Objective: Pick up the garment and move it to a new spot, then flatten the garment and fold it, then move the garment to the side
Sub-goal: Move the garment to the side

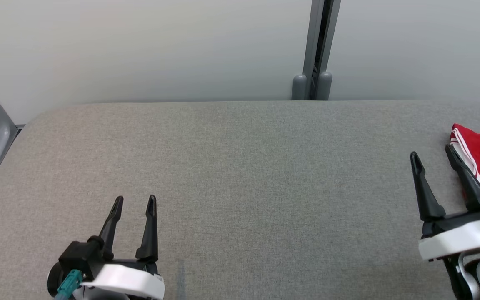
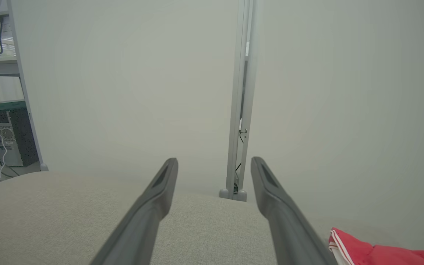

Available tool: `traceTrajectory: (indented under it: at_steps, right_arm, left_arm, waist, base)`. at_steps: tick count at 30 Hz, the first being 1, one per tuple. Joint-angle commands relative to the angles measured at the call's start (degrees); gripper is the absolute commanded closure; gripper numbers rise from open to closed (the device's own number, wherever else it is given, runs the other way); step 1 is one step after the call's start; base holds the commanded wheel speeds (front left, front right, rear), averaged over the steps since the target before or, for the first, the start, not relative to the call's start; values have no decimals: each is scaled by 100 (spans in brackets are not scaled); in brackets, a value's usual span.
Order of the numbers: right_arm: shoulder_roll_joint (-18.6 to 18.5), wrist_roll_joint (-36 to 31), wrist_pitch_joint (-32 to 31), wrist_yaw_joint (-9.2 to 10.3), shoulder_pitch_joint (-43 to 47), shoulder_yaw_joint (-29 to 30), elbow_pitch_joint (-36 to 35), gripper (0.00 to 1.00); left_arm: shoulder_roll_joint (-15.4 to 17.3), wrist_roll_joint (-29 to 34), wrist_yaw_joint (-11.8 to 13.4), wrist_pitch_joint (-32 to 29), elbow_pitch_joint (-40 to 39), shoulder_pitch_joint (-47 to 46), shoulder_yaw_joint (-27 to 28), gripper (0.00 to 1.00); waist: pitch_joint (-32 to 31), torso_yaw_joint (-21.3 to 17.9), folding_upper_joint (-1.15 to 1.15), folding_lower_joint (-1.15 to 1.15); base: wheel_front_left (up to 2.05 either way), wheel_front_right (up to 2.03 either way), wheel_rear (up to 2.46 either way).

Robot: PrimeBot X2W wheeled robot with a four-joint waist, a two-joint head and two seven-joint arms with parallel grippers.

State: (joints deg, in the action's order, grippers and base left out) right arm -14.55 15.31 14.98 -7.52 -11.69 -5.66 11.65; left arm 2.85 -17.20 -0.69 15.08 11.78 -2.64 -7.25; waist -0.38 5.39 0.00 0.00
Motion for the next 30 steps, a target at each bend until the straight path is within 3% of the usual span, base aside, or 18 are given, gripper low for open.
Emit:
traceTrajectory:
  at_steps: [1,7,13,30]
  right_arm:
    - [69,-88,24,6,142,126,-104,0]
    - [598,-446,25,5,643,517,-504,0]
    - [888,-721,26,5,945,670,-648,0]
    - [1008,-956,27,5,992,531,-610,0]
  left_arm:
    - [21,-29,32,5,-48,85,12,0]
    - [19,-53,2,5,-147,365,-82,0]
    - [21,84,-24,5,-209,528,-70,0]
    - [20,198,-6,4,-334,550,-70,0]
  waist:
    - [-51,21,0,0]
    - [-105,3,0,0]
    - [-131,-20,0,0]
    - [-93,-95,0,0]
  base:
    - [0,0,0]
    - [0,0,0]
    - [0,0,0]
    - [0,0,0]
